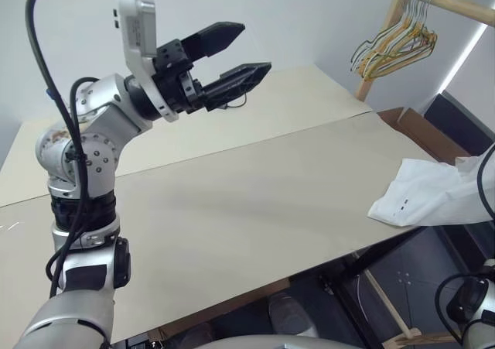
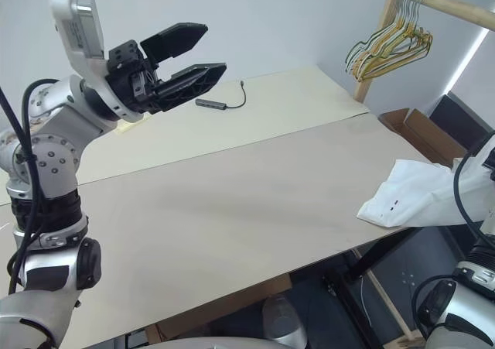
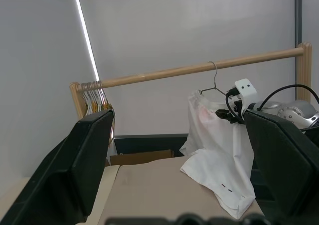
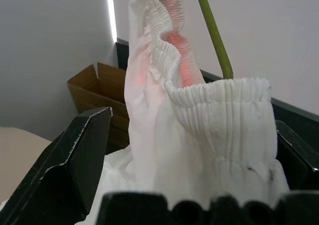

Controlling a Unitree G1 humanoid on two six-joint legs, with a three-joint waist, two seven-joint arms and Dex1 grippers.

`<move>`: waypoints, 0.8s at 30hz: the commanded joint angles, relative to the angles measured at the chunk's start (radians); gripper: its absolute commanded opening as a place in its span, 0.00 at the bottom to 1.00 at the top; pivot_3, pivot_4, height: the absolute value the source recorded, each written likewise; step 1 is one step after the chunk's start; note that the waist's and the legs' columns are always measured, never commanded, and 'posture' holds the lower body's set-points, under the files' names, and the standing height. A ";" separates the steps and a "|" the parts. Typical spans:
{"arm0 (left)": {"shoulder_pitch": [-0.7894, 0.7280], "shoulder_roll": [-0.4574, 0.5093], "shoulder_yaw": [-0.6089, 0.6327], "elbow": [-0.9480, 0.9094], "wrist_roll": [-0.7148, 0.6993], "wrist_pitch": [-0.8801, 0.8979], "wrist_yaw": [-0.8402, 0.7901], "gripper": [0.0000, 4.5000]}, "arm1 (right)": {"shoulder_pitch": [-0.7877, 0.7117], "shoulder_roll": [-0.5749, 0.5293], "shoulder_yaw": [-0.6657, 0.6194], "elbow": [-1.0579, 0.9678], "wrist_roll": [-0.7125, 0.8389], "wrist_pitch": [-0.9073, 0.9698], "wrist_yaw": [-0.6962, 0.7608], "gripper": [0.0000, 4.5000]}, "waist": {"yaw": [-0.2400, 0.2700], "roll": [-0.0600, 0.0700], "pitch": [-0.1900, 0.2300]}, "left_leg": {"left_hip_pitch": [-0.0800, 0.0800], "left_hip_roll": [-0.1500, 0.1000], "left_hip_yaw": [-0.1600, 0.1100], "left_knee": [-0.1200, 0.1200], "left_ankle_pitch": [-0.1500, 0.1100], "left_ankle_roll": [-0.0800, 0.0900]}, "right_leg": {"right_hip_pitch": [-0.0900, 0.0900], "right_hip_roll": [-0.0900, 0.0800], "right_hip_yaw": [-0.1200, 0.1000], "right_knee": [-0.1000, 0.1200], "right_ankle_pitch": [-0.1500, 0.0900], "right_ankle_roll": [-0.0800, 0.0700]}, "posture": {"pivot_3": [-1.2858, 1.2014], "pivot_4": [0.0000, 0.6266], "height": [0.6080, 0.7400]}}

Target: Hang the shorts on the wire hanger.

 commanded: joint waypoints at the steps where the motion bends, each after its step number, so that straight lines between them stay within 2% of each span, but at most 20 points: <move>1: -0.009 0.012 0.009 -0.021 0.007 -0.025 -0.004 1.00 | -0.040 -0.011 -0.037 -0.006 0.026 0.004 -0.002 0.91 | 0.000 0.000 0.000 | 0.000 0.000 0.000 0.000 0.000 0.000 | 0.000 0.000 0.000 0.000 0.000 0.000 | 0.40 0.00 1.00; 5: -0.011 0.013 0.009 -0.019 0.010 -0.029 -0.007 1.00 | -0.043 -0.018 -0.033 0.001 0.023 0.010 0.000 0.67 | 0.000 0.000 0.000 | 0.000 0.000 0.000 0.000 0.000 0.000 | 0.000 0.000 0.000 0.000 0.000 0.000 | 0.40 0.00 1.00; 9: -0.012 0.012 0.010 -0.018 0.015 -0.032 -0.009 1.00 | -0.045 -0.019 -0.034 0.002 0.019 0.012 -0.007 0.67 | 0.000 0.000 0.000 | 0.000 0.000 0.000 0.000 0.000 0.000 | 0.000 0.000 0.000 0.000 0.000 0.000 | 0.40 0.00 1.00; 15: -0.024 0.011 0.006 -0.008 0.024 -0.039 -0.015 1.00 | -0.045 -0.019 -0.028 0.007 0.002 -0.014 -0.024 0.99 | 0.000 0.000 0.000 | 0.000 0.000 0.000 0.000 0.000 0.000 | 0.000 0.000 0.000 0.000 0.000 0.000 | 0.40 0.00 1.00; 24: -0.029 0.008 0.004 -0.002 0.037 -0.050 -0.023 1.00 | -0.002 -0.007 0.003 -0.088 -0.027 -0.071 -0.008 0.99 | 0.001 0.000 0.000 | 0.000 0.000 0.000 0.000 0.000 0.000 | 0.000 0.000 0.000 0.000 0.000 0.000 | 0.40 0.00 1.00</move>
